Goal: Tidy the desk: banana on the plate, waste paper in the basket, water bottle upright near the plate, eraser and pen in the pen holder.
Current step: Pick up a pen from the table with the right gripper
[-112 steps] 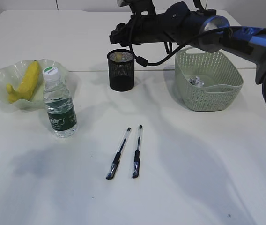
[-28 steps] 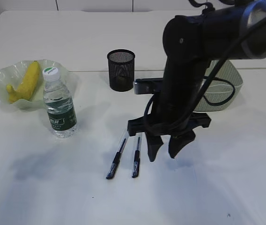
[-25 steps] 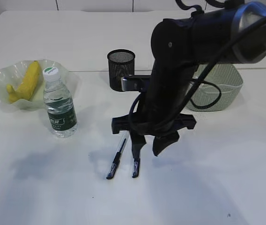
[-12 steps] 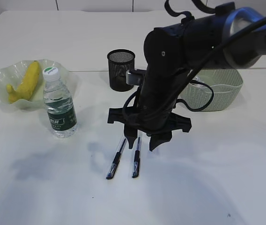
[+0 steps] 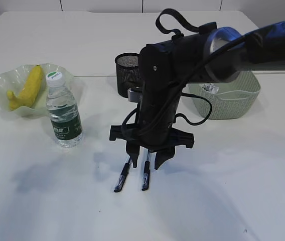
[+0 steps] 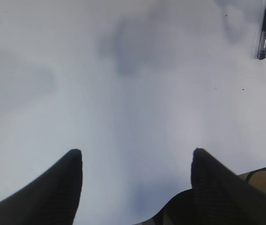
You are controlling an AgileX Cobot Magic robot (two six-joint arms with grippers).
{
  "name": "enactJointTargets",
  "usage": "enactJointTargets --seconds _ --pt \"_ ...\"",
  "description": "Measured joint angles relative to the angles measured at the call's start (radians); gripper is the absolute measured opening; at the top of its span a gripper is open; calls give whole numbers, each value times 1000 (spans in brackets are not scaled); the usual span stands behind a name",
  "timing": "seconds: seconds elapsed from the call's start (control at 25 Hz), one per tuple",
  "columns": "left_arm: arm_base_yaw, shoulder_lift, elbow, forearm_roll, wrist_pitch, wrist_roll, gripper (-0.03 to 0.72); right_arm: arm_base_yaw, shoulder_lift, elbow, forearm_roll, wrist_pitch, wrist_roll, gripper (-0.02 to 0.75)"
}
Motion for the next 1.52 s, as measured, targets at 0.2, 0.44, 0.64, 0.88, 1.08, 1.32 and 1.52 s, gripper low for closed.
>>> enactJointTargets --seconds 0.2,0.44,0.64,0.88,1.08,1.32,1.52 --pt "0 0 0 0 0 0 512 0 28 -5 0 10 0 347" --pt "0 0 0 0 0 0 512 0 65 -5 4 24 0 347" --pt "0 0 0 -1 0 0 512 0 69 -7 5 22 0 347" --pt "0 0 0 -2 0 0 512 0 93 -7 6 20 0 347" --pt "0 0 0 -4 0 0 512 0 99 -7 6 20 0 347" --pt "0 0 0 -4 0 0 512 0 99 -7 6 20 0 323" --pt "0 0 0 -4 0 0 512 0 101 -7 6 20 0 255"
